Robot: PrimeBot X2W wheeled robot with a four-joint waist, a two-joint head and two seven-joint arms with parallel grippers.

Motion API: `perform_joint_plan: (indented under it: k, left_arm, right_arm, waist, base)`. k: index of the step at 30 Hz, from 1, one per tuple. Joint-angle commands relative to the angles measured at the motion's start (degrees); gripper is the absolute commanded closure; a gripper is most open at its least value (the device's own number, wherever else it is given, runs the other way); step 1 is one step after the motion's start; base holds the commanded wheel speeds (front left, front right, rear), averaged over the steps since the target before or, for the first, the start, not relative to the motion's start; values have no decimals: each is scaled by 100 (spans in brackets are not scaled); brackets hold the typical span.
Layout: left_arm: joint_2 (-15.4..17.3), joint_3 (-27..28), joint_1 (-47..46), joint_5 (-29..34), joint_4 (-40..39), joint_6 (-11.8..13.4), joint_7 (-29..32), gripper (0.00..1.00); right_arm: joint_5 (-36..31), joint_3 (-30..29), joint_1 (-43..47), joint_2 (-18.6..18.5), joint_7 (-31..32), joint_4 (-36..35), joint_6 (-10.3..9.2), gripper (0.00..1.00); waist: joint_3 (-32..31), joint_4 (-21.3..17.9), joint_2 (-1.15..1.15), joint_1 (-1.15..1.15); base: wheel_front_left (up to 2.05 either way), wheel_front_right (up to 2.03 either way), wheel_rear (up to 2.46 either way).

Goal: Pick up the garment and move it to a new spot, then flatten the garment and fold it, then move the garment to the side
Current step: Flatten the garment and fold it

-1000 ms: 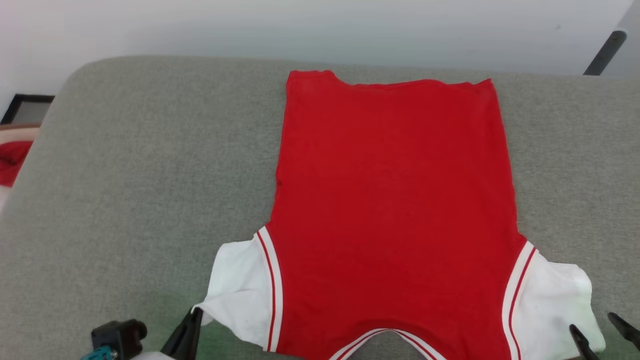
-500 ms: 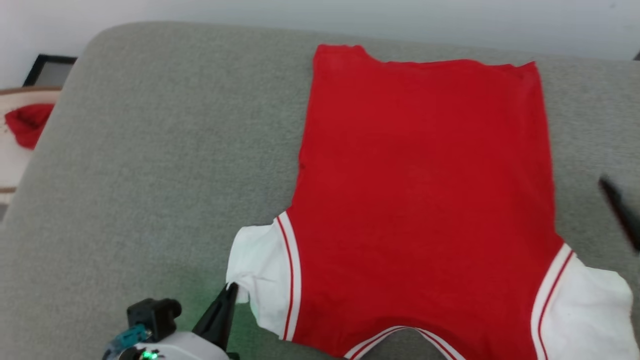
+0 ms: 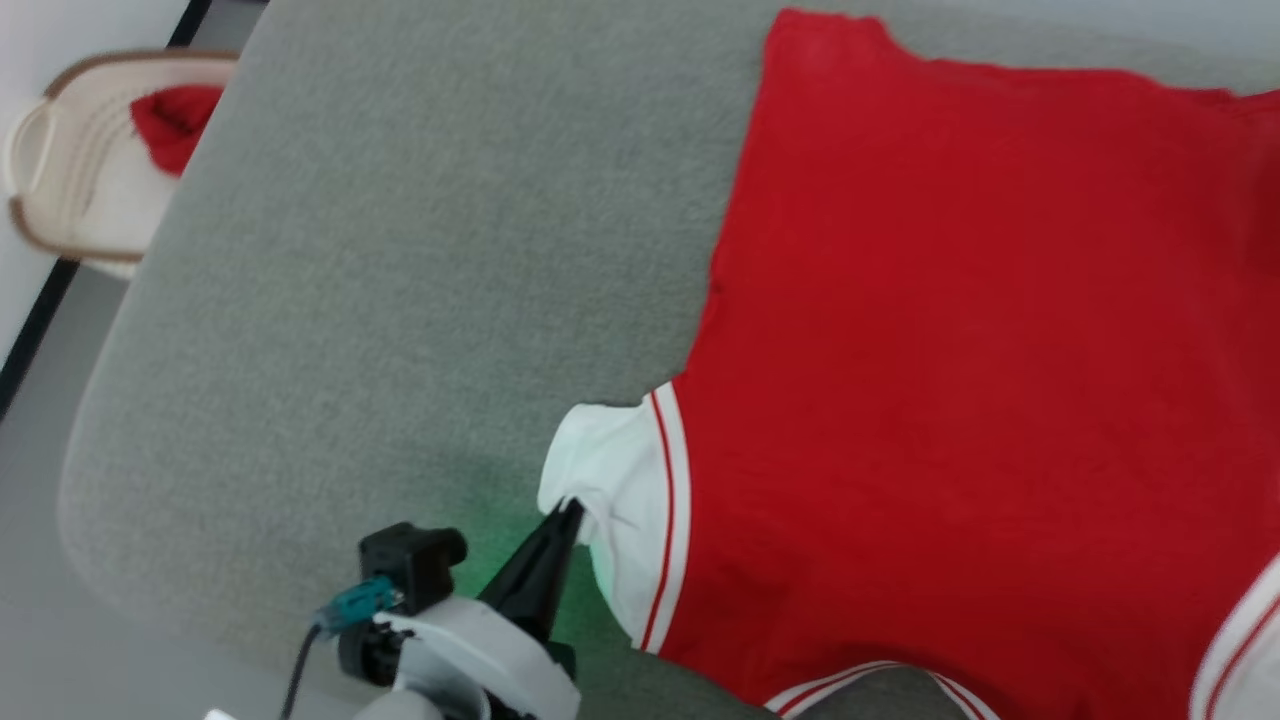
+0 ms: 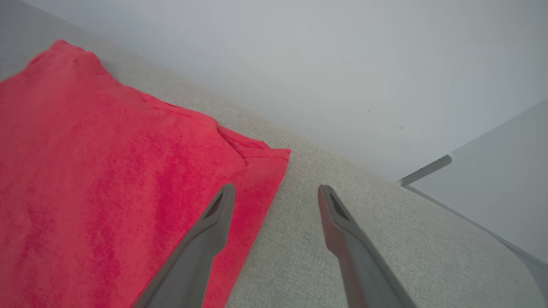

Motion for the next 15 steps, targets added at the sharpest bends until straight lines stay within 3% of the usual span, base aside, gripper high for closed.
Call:
perform_joint_plan:
  k: [1,6,15]
  left_arm:
    - [-107,-60,-165,58,81,-96,-24,100]
    - [-365,-203,-416,121,301,-319,-48,100]
    - [-797,-461,-745,198,698,-667,-57,100]
  right_arm:
    - [58,109,-311,-45,161,347,-6,0]
    - [96,245,-1001,-118,689,1258,-6,0]
    - [-265,-50,-1811,55,1429,2539,-5,0]
  waist:
    - [468,478,0,0]
    - [766,814,0,0]
    - [1239,1238,0,0]
  base:
    - [0,0,0]
    - [0,0,0]
    - [0,0,0]
